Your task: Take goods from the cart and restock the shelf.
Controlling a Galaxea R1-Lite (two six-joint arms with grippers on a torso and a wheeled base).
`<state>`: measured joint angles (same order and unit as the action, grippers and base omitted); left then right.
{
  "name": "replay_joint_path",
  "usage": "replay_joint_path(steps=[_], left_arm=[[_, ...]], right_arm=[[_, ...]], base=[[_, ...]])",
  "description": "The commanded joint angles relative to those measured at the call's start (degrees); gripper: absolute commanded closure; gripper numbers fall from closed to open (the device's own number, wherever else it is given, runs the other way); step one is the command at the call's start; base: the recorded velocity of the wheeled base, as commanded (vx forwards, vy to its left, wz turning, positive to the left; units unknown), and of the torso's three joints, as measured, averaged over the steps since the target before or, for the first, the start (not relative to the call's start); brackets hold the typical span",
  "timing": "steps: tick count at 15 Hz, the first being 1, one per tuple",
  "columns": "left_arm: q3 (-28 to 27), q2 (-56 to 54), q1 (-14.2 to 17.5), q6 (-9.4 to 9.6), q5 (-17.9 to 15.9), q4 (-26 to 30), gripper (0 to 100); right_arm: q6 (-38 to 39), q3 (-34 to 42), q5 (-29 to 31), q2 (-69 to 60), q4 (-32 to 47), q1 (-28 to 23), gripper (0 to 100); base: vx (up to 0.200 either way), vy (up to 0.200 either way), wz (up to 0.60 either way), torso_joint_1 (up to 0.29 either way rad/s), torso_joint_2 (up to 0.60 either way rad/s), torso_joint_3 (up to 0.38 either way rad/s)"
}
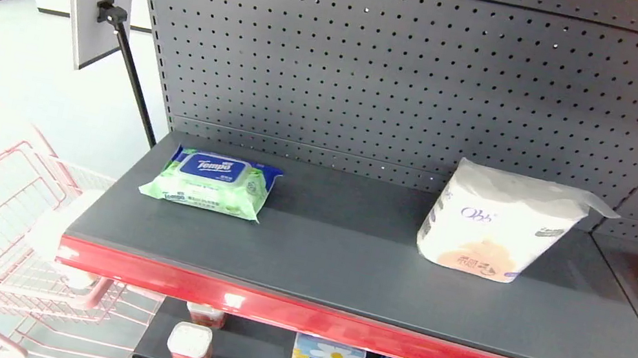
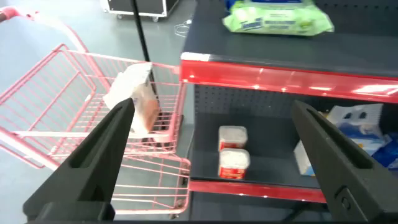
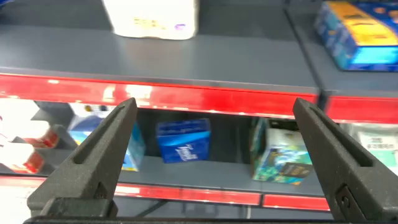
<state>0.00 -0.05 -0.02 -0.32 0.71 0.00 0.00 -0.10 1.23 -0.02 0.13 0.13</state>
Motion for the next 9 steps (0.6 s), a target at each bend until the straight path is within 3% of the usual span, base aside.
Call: replay_joint_path(steps=[1,9], left_arm=[[0.0,0.0,0.0,-0.03,0.1,0.0,0],[0.0,0.0,0.0,-0.12,0.3,0.0,0]], right_arm=[[0.0,0.0,0.0,0.0,0.0,0.0,0],[0.0,0.0,0.1,0.0,0.0,0.0,0]], base=[[0.0,0.2,0.0,0.002,0.01,-0.002],[0.0,0.2,0.0,0.002,0.0,0.004]])
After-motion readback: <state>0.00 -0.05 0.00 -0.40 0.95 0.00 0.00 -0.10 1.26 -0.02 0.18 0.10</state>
